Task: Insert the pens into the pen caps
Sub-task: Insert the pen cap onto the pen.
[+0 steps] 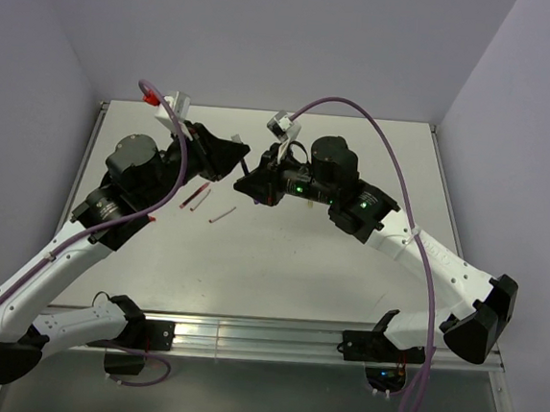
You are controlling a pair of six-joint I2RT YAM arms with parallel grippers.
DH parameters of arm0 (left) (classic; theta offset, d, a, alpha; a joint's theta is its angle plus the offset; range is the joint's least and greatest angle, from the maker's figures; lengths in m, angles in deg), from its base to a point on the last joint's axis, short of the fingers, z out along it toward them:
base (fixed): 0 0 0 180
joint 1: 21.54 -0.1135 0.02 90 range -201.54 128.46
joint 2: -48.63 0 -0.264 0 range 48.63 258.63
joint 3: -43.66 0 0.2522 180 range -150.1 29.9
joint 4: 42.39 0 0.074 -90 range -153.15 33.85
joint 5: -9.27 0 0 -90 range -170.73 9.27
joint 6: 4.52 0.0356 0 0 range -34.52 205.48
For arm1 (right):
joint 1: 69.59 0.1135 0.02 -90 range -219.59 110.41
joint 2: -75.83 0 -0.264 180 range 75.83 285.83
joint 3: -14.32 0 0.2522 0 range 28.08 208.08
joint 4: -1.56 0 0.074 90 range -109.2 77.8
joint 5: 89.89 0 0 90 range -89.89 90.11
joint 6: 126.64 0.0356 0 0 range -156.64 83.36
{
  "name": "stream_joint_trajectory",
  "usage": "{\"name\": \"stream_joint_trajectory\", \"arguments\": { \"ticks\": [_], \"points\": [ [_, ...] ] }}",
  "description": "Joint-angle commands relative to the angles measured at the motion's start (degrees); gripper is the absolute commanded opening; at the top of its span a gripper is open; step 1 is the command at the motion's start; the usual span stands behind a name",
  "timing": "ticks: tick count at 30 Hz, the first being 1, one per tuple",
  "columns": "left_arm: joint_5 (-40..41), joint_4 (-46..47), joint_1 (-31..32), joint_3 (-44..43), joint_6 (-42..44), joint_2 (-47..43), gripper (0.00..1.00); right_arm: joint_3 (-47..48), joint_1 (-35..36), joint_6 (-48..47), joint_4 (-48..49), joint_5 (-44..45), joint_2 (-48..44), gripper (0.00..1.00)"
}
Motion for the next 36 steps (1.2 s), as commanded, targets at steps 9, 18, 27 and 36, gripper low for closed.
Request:
{"name": "stream_joint_trajectory", "arguments": {
  "ticks": [9,18,27,36],
  "points": [
    [-3.34,2.58,-0.48,1.14,-0.87,-2.19,0.00,3.14,0.50,-0.43,1.41,1.62,1.19,0.00],
    [-1.67,2.14,-0.48,5.97,-2.81,-2.89,0.00,10.00,0.50,-0.52,0.27,9.87,4.09,0.00],
    [-0.35,1.88,-0.39,9.84,-6.76,-2.28,0.00,18.08,0.59,-2.19,-3.06,14.18,8.40,0.00],
    [1.49,-2.16,0.57,8.53,-10.81,-0.96,0.00,21.26,1.21,-3.69,-4.74,19.55,10.86,0.00]
  ]
}}
